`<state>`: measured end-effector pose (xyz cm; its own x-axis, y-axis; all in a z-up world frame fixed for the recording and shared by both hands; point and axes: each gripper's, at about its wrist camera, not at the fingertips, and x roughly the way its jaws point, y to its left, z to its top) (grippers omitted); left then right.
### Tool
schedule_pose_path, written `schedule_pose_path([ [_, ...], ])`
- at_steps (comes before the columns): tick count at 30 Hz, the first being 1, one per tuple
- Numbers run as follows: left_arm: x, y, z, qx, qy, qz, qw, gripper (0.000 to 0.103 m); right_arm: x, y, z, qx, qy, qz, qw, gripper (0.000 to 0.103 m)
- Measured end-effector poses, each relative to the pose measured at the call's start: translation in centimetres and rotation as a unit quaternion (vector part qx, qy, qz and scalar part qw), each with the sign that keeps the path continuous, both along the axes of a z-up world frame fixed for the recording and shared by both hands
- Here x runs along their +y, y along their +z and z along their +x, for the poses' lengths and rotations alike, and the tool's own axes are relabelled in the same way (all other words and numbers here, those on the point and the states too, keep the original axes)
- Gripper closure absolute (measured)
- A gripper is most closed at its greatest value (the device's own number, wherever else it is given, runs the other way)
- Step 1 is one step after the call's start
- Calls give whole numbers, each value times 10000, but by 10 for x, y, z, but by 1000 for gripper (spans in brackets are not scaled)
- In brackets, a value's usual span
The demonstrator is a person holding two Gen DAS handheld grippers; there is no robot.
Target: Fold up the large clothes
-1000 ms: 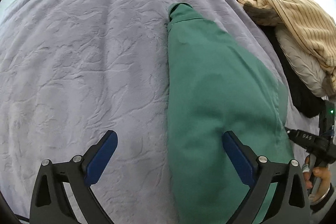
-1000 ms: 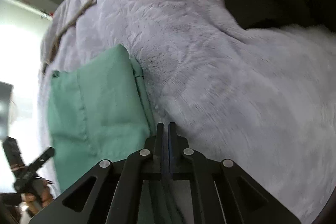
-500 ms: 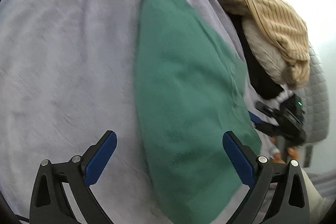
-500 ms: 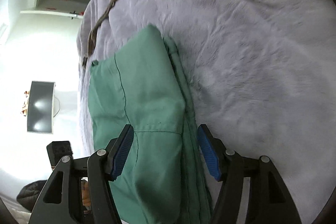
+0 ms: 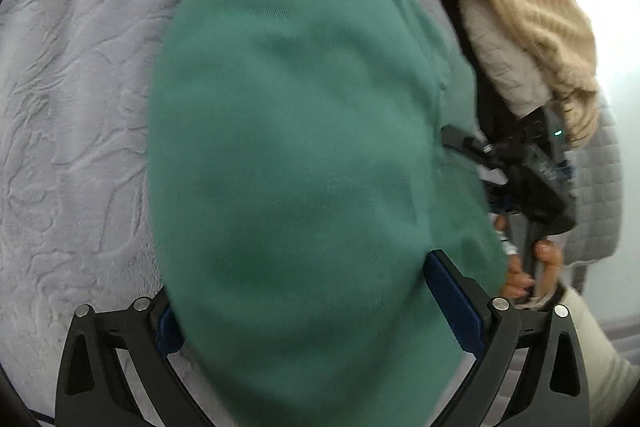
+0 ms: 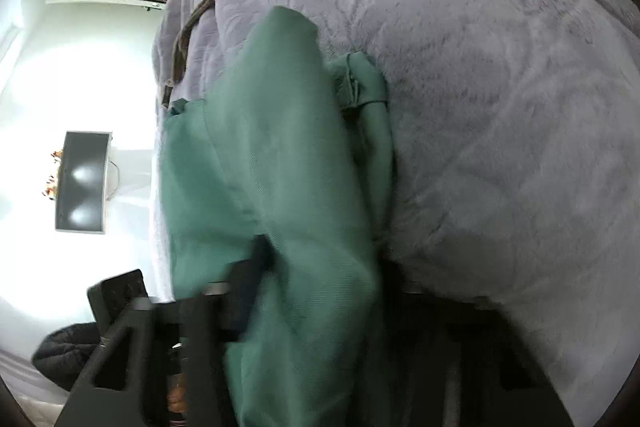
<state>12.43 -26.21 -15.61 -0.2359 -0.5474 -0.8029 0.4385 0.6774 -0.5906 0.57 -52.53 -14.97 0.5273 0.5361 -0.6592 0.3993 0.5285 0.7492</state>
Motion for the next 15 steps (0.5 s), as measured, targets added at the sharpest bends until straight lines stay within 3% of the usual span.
schedule_pose_path([
  [2,-2,3,-3,-227,-4,100,9997,21,4,10,-5,-220,-125,162,9995,80],
  [5,8,20,-8,-554,-130,-133,9983,47,15,26,-11,-543,-191,420,9975,82],
  [8,17,37,-3,-537,-152,-426,9975,62,34,44,-16,-825,-272,668,9940,82],
  [15,62,84,3,-588,-228,-901,9939,63,93,81,-23,-977,-116,787,9920,82],
])
